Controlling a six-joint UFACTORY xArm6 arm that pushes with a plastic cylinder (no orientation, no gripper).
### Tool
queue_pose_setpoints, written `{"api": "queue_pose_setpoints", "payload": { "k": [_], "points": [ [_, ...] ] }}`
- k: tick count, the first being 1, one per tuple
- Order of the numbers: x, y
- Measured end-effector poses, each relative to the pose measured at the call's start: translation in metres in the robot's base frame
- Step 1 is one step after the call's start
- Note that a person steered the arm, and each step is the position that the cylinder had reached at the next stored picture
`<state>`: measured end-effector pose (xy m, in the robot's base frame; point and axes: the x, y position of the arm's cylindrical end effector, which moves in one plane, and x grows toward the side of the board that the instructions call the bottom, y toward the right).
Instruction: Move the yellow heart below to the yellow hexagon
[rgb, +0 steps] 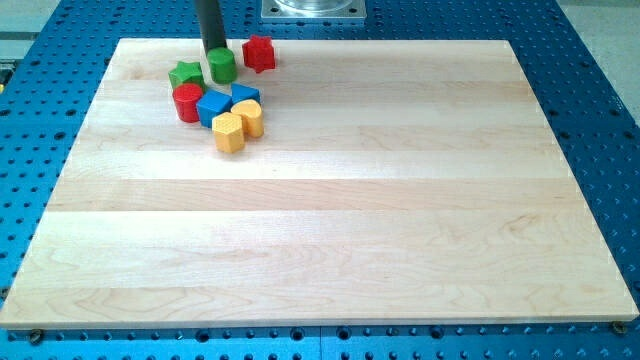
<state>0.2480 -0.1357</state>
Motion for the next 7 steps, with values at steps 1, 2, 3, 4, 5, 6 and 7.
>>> {"api": "queue_pose_setpoints", "payload": {
  "k": [1,2,3,4,5,6,7],
  "points": [
    [0.04,0.017],
    [0.057,0.068],
    [0.08,0.077],
    [0.118,0.092],
    [0.143,0.069],
    [0.183,0.049],
    [0.203,0.018]
  ]
}}
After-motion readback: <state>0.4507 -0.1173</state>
